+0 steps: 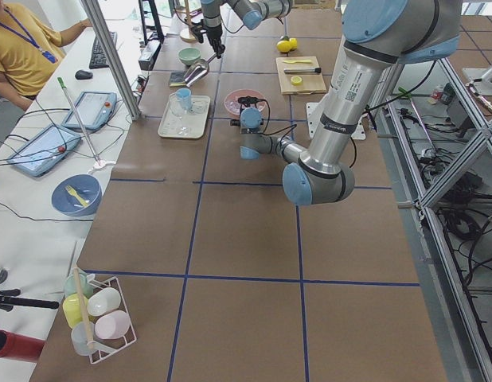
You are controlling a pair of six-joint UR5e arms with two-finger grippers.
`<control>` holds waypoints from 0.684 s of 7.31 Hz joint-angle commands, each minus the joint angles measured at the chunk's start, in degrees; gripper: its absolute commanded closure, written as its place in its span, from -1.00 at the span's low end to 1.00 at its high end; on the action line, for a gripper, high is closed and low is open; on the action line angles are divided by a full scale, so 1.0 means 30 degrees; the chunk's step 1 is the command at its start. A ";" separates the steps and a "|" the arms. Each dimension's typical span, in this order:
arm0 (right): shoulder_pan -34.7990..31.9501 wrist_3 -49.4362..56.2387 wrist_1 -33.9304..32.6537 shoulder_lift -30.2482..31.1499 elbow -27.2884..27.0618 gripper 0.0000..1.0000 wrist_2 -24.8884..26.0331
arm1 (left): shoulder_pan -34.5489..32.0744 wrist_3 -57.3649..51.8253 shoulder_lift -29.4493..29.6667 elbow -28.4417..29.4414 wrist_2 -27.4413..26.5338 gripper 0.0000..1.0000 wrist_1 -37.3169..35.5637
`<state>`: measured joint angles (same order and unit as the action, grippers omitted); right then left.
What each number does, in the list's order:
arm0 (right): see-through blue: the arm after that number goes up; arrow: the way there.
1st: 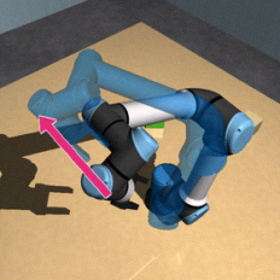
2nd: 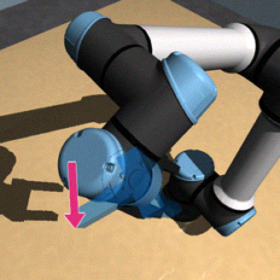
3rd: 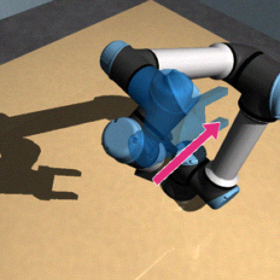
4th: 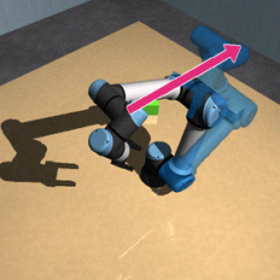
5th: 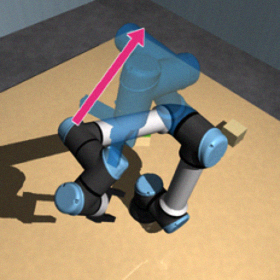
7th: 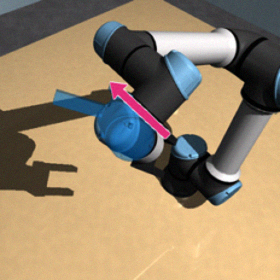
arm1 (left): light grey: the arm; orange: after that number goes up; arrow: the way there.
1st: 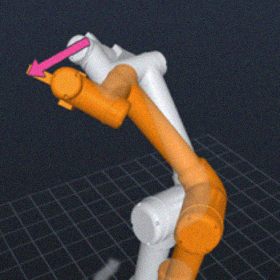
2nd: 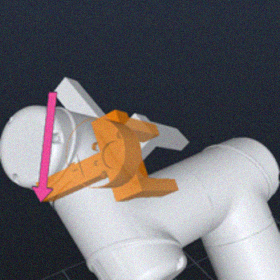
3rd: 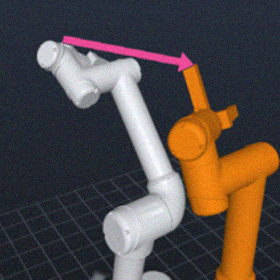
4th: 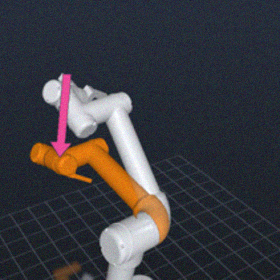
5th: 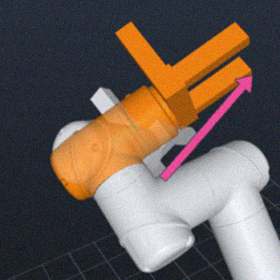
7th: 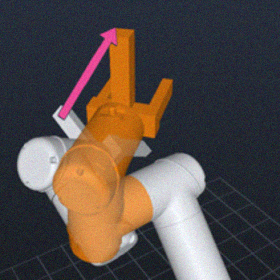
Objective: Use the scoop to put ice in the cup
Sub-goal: 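Tilt the scoop to pour the ice cubes into the blue cup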
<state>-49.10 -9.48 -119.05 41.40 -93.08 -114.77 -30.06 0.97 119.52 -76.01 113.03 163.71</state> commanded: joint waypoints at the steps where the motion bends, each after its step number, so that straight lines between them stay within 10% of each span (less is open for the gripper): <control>1: -0.0069 0.0082 -0.0042 -0.0031 0.0002 1.00 -0.0004 | 0.0001 0.0000 0.0004 -0.0006 0.0000 -0.99 0.0040; 5: -0.0098 0.0082 -0.0042 -0.0060 -0.0027 1.00 -0.0149 | 0.0001 0.0000 -0.0025 -0.0006 0.0000 -0.99 0.0040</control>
<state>-49.33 -9.23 -119.18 41.22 -93.09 -115.03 -30.06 0.97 119.46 -76.02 113.03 163.83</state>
